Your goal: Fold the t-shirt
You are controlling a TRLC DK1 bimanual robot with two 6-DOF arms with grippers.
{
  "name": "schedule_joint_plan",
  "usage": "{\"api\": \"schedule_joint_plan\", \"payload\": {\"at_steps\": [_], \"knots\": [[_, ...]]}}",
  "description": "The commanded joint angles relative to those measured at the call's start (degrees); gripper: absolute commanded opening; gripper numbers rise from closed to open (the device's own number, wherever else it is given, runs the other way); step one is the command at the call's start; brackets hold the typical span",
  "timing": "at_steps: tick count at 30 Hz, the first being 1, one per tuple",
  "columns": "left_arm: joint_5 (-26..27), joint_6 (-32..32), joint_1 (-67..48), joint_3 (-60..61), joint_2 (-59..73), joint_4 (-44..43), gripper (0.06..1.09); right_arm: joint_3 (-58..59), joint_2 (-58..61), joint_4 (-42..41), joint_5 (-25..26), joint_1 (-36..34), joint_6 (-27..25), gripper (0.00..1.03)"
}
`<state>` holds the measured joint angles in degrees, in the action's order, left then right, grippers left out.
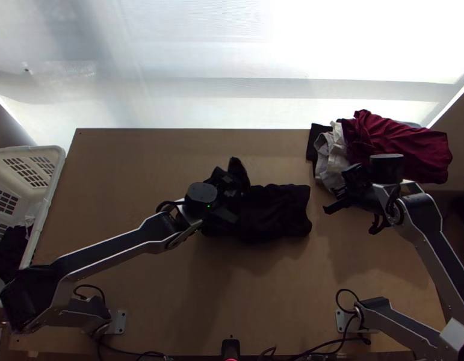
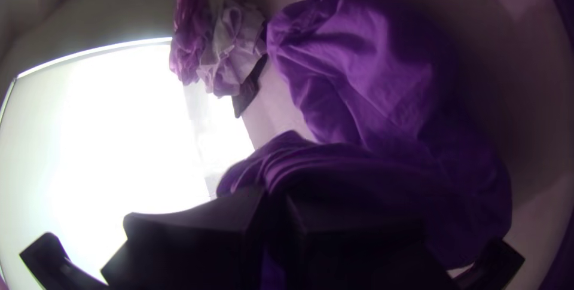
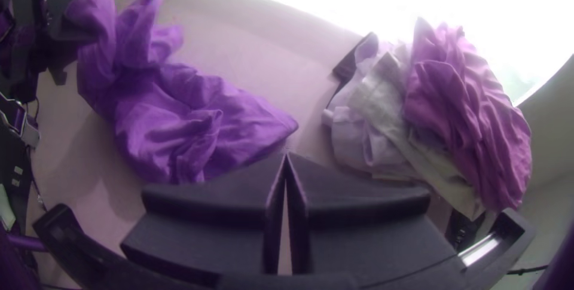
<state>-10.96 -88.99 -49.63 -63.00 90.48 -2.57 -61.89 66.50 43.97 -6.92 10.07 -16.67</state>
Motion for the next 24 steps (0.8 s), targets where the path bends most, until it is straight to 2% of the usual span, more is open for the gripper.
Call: {"api": "schedule_joint_plan", "payload": {"at_steps": [1,17,20,24], "knots": [[-0.82,-1.45,-5.74,-11.00,10.33,0.90,0.20,1.59,-4.98,2.88,-0.99,-6.11,0.32,0.03],[-3.98,-3.73,-11.28,-29.55,26.95,3.27,0.21,1.33,-9.11,6.66,-1.70,-11.03,-1.35,0.03],[-5.56,-5.40,-12.42,-30.43,29.58,3.27,0.21,0.98,-9.11,6.66,-1.70,-11.12,-1.35,0.03],[-6.79,-4.53,-12.95,-26.73,31.95,2.48,0.21,1.07,-9.11,6.75,-1.70,-11.56,-1.44,0.03]]}}
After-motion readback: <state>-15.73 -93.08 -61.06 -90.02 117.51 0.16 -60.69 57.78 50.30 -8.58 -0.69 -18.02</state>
